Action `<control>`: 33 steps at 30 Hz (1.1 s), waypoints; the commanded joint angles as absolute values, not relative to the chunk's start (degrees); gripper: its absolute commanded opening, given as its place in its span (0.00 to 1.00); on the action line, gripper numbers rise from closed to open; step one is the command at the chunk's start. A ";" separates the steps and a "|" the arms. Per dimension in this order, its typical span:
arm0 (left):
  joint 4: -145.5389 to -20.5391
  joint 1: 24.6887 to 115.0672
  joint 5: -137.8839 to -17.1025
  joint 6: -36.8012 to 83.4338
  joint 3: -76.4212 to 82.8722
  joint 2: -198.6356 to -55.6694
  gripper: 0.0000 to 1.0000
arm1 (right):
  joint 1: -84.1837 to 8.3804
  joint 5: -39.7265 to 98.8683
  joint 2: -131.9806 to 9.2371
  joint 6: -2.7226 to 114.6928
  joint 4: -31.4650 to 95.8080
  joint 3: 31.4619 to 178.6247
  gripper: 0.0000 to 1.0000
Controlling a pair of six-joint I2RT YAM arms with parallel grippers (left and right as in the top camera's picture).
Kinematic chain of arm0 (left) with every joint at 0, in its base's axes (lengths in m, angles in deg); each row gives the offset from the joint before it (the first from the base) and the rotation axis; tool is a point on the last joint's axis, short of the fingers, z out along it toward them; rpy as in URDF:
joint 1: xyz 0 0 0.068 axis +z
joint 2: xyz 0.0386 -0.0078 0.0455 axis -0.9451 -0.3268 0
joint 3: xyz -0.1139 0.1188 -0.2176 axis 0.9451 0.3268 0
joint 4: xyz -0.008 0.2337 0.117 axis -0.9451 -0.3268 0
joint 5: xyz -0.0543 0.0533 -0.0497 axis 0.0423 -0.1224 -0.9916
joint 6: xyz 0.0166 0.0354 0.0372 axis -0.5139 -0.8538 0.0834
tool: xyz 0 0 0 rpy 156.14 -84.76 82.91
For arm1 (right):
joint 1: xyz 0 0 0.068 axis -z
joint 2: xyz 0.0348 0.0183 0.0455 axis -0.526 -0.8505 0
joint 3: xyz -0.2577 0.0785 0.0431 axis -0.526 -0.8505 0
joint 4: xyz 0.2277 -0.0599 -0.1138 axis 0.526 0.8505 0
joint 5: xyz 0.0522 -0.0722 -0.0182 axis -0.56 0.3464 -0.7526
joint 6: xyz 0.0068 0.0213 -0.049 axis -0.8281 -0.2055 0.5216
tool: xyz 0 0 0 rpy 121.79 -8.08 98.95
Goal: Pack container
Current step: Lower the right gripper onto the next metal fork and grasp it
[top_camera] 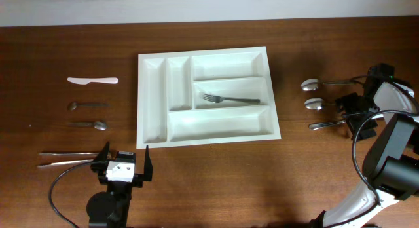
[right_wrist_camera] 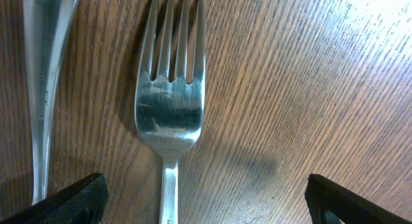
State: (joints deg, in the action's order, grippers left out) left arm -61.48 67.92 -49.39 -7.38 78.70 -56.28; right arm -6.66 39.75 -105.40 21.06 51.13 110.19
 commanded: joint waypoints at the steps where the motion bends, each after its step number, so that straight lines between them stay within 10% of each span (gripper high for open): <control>1: -61.41 67.97 -48.99 -8.10 79.27 -55.80 0.99 | -6.64 39.77 -104.33 21.43 50.98 109.80 0.99; 33: -61.41 67.97 -48.99 -8.10 79.27 -55.80 0.99 | -6.61 38.91 -104.33 18.98 51.18 106.58 0.99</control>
State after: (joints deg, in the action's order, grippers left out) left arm -61.48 67.92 -49.39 -7.38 78.70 -56.28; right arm -6.66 37.80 -105.40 19.11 51.48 107.04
